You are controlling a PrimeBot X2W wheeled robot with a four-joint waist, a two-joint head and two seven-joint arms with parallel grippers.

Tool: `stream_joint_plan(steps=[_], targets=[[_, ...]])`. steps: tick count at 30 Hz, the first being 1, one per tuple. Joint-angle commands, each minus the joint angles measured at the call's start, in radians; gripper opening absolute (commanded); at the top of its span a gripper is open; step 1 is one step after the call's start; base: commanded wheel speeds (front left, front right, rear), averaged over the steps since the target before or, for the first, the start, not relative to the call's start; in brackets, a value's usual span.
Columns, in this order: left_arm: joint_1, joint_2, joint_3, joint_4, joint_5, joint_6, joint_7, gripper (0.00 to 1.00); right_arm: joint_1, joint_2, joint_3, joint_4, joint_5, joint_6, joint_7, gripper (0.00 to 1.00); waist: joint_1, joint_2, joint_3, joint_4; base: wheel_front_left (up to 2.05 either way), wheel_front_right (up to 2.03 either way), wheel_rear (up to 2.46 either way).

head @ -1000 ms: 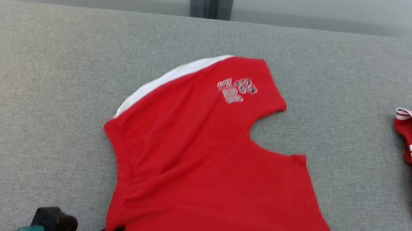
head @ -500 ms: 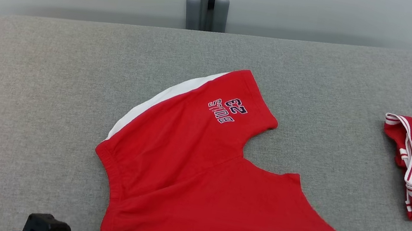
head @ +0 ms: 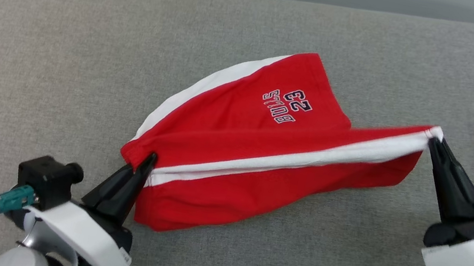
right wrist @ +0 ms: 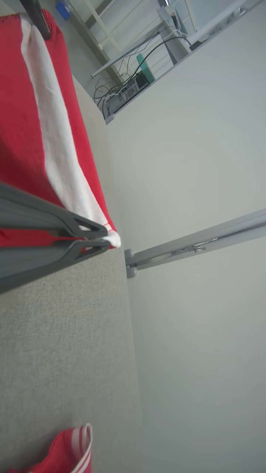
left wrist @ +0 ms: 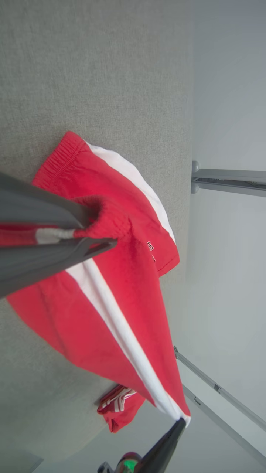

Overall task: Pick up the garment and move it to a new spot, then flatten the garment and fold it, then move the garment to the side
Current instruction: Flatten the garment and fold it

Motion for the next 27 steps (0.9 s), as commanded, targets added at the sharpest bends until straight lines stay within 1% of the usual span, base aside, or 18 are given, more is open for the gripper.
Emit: stream_joint_plan(steps=[1,4,6,8,14,21,22,25,26,27], targets=[[-0.032,-0.016,0.002,0.013,-0.002,-0.014,-0.010,0.00,-0.048,-0.018,0.015,0.017,-0.009,0.001,-0.006,0.00,0.0000,-0.0001,0.055,0.038,0.00,0.00,0.00],[-0.097,-0.058,-0.002,0.069,0.002,-0.034,-0.025,0.00,-0.183,-0.060,0.069,0.085,-0.017,0.001,-0.012,0.00,0.0000,-0.0001,0.102,0.068,0.00,0.00,0.00],[-0.138,-0.084,0.000,0.113,0.004,-0.050,-0.042,0.00,-0.266,-0.075,0.114,0.138,0.002,0.001,-0.014,0.00,0.0000,-0.0001,0.129,0.089,0.00,0.00,0.00],[-0.170,-0.112,0.001,0.152,-0.001,-0.068,-0.061,0.00,-0.348,-0.106,0.156,0.195,-0.001,0.001,-0.018,0.00,0.0000,-0.0001,0.150,0.111,0.00,0.00,0.00],[-0.245,-0.172,0.002,0.260,-0.003,-0.100,-0.107,0.00,-0.558,-0.153,0.294,0.374,0.055,0.001,-0.041,0.00,0.0000,-0.0001,0.198,0.165,0.00,0.00,0.00],[-0.300,-0.226,-0.013,0.362,-0.008,-0.137,-0.137,0.00,-0.719,-0.167,0.432,0.575,0.126,0.001,-0.083,0.00,0.0000,-0.0001,0.228,0.206,0.00,0.00,0.00],[-0.300,-0.226,-0.013,0.362,-0.008,-0.137,-0.137,0.00,-0.719,-0.167,0.432,0.575,0.126,0.001,-0.083,0.00,0.0000,-0.0001,0.228,0.206,0.00,0.00,0.00],[-0.318,-0.246,-0.013,0.397,-0.007,-0.145,-0.154,0.00,-0.763,-0.166,0.486,0.635,0.161,0.001,-0.106,0.00,0.0000,-0.0001,0.235,0.213,0.00,0.00,0.00],[-0.322,-0.252,-0.014,0.409,-0.008,-0.150,-0.159,0.02,-0.774,-0.165,0.502,0.651,0.174,0.001,-0.113,0.00,0.0000,-0.0001,0.235,0.215,0.00,0.00,0.00],[-0.324,-0.255,-0.016,0.419,-0.007,-0.153,-0.163,0.33,-0.783,-0.164,0.517,0.665,0.187,0.001,-0.122,0.23,0.0000,-0.0001,0.234,0.215,0.00,0.00,0.00]])
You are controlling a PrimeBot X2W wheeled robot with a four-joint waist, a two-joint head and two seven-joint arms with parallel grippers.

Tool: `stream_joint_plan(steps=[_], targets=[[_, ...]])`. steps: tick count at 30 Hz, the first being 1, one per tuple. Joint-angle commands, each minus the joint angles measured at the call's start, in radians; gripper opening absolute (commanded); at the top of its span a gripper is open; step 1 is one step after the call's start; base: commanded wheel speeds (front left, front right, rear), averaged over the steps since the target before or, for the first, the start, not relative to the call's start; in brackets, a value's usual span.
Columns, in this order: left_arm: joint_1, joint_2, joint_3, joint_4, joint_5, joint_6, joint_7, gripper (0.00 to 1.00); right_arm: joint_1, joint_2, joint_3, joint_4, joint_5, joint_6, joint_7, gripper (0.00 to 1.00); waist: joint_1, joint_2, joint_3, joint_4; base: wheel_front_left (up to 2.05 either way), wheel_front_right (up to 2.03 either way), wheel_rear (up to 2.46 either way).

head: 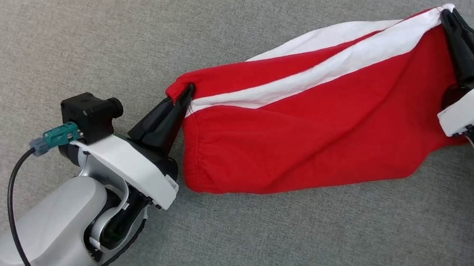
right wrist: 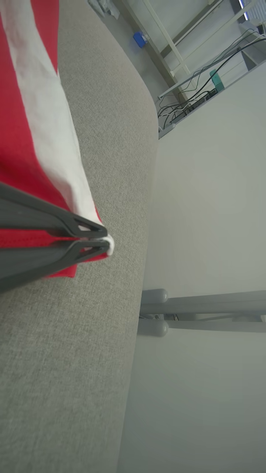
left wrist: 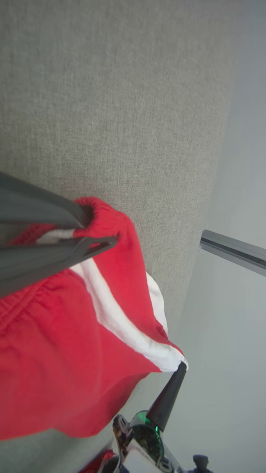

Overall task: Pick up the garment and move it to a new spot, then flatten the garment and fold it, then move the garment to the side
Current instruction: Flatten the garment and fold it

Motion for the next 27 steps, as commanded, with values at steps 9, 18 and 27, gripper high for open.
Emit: stream_joint_plan(steps=[9,18,27], targets=[[0.021,-0.021,0.074,0.015,0.029,0.029,-0.090,1.00,0.010,-0.021,0.064,0.047,0.088,0.001,-0.137,1.00,0.0000,0.0000,-0.052,-0.028,0.00,0.00,0.00],[0.080,-0.021,0.228,-0.119,0.234,0.148,-0.104,1.00,0.162,0.023,-0.244,-0.052,-0.114,0.001,-0.162,1.00,0.0000,0.0000,-0.114,-0.095,0.00,0.00,0.00],[0.170,-0.027,0.344,-0.180,0.423,0.169,-0.104,1.00,0.464,0.157,-0.497,-0.274,-0.383,0.001,-0.161,1.00,0.0000,0.0000,-0.179,-0.160,0.00,0.00,0.00]])
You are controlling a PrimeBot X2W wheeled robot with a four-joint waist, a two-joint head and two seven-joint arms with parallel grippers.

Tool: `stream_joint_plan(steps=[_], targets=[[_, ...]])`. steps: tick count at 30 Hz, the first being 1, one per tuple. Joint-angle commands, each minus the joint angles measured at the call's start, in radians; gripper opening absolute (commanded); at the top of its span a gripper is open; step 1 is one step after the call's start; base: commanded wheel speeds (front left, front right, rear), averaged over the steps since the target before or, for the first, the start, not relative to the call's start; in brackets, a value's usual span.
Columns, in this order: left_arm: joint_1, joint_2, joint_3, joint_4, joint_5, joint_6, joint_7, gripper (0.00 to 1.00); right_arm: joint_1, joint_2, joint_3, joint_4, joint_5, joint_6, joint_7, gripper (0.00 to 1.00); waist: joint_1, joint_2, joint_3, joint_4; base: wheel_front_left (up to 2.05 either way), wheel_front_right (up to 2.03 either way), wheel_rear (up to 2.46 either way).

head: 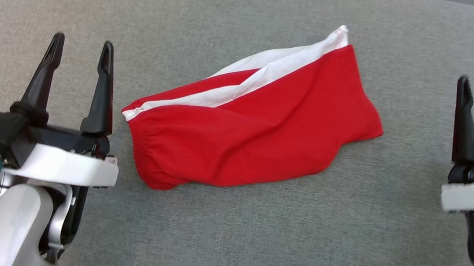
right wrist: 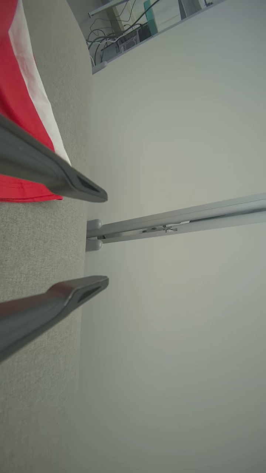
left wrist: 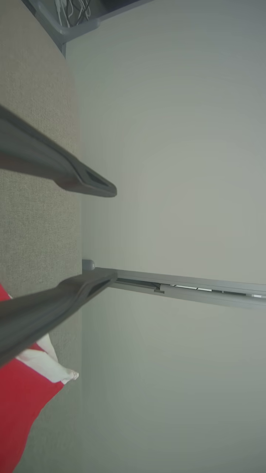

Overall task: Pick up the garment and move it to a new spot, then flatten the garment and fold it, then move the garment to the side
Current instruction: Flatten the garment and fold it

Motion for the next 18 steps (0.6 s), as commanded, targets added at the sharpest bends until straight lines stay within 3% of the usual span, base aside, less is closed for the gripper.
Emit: stream_joint_plan(steps=[1,10,18], targets=[[0.027,0.012,0.013,0.008,0.026,-0.009,-0.003,1.00,0.050,0.018,-0.022,-0.029,-0.024,0.001,-0.003,1.00,0.0000,0.0000,-0.024,-0.022,0.00,0.00,0.00],[0.134,0.019,0.045,0.018,0.093,-0.022,-0.004,1.00,0.231,0.081,-0.069,-0.101,-0.093,0.000,-0.003,1.00,0.0000,0.0000,-0.075,-0.064,0.00,0.00,0.00],[0.184,0.014,0.066,0.013,0.105,-0.026,-0.004,1.00,0.255,0.093,-0.072,-0.096,-0.099,0.000,-0.003,1.00,0.0000,0.0000,-0.086,-0.068,0.00,0.00,0.00]])
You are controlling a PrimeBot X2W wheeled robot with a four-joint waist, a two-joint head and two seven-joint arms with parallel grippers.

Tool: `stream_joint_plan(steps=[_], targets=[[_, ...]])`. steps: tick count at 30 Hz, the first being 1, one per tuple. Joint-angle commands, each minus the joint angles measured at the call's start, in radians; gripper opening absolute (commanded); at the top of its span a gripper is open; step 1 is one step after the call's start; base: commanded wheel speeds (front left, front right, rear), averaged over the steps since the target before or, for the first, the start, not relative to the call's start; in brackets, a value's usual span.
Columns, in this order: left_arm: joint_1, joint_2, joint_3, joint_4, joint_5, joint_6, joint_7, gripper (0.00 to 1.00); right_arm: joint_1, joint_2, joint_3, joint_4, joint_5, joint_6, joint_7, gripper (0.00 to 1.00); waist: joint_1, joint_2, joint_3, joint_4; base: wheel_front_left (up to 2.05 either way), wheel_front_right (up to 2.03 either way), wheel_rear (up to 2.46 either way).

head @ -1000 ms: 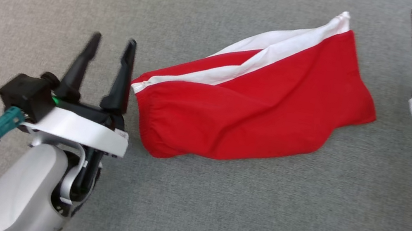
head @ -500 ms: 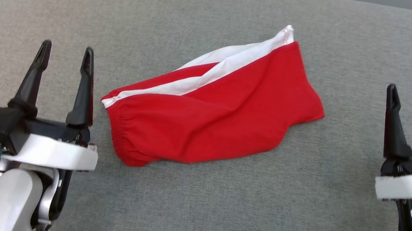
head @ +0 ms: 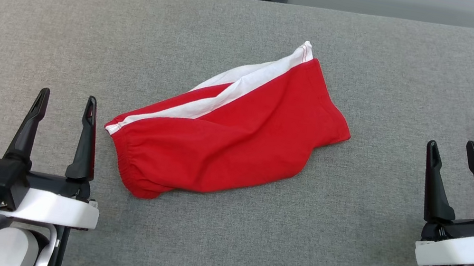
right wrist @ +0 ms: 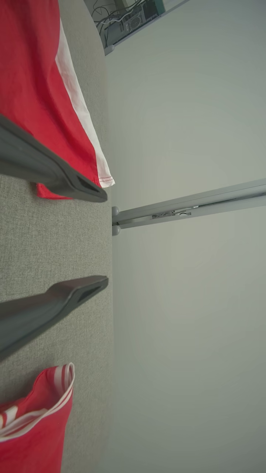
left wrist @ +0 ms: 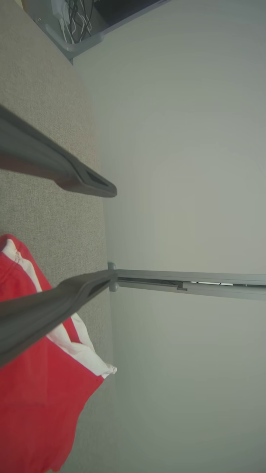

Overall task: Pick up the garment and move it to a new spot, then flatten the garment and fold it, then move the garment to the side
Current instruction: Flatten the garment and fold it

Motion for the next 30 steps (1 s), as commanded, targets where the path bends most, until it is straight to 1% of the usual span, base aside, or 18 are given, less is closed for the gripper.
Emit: stream_joint_plan(steps=[1,6,10,16,19,24,27,30], targets=[[0.005,-0.003,0.007,-0.002,0.006,-0.004,-0.004,1.00,0.001,-0.001,-0.002,-0.002,-0.003,0.000,-0.001,1.00,0.0000,-0.0001,0.000,0.001,0.00,0.00,0.00],[0.004,-0.007,0.008,0.005,0.007,-0.013,-0.004,1.00,-0.001,0.000,-0.002,-0.001,-0.004,0.000,-0.001,1.00,0.0000,-0.0001,-0.003,0.004,0.00,0.00,0.00],[-0.005,-0.011,0.008,0.008,0.015,-0.012,-0.004,1.00,-0.013,0.000,-0.002,0.002,0.000,0.000,-0.001,1.00,0.0000,-0.0001,-0.001,0.007,0.00,0.00,0.00],[-0.038,-0.017,0.008,-0.004,0.025,-0.021,-0.004,1.00,-0.065,-0.029,0.011,0.038,0.012,0.000,0.012,1.00,0.0000,-0.0001,0.023,0.041,0.00,0.00,0.00],[-0.057,-0.024,0.003,-0.008,0.032,-0.030,-0.004,1.00,-0.115,-0.055,0.044,0.093,0.020,0.000,0.028,1.00,0.0000,-0.0001,0.041,0.076,0.00,0.00,0.00],[-0.090,-0.040,-0.002,-0.011,0.043,-0.047,-0.004,1.00,-0.206,-0.093,0.122,0.225,0.037,0.000,0.047,1.00,0.0000,-0.0001,0.081,0.145,0.00,0.00,0.00],[-0.109,-0.049,0.006,-0.009,0.045,-0.059,-0.004,1.00,-0.260,-0.103,0.172,0.309,0.057,0.000,0.052,1.00,0.0000,-0.0001,0.100,0.181,0.00,0.00,0.00],[-0.123,-0.063,0.017,-0.009,0.052,-0.073,-0.004,1.00,-0.304,-0.100,0.214,0.394,0.084,0.000,0.056,1.00,0.0000,-0.0001,0.116,0.208,0.00,0.00,0.00]])
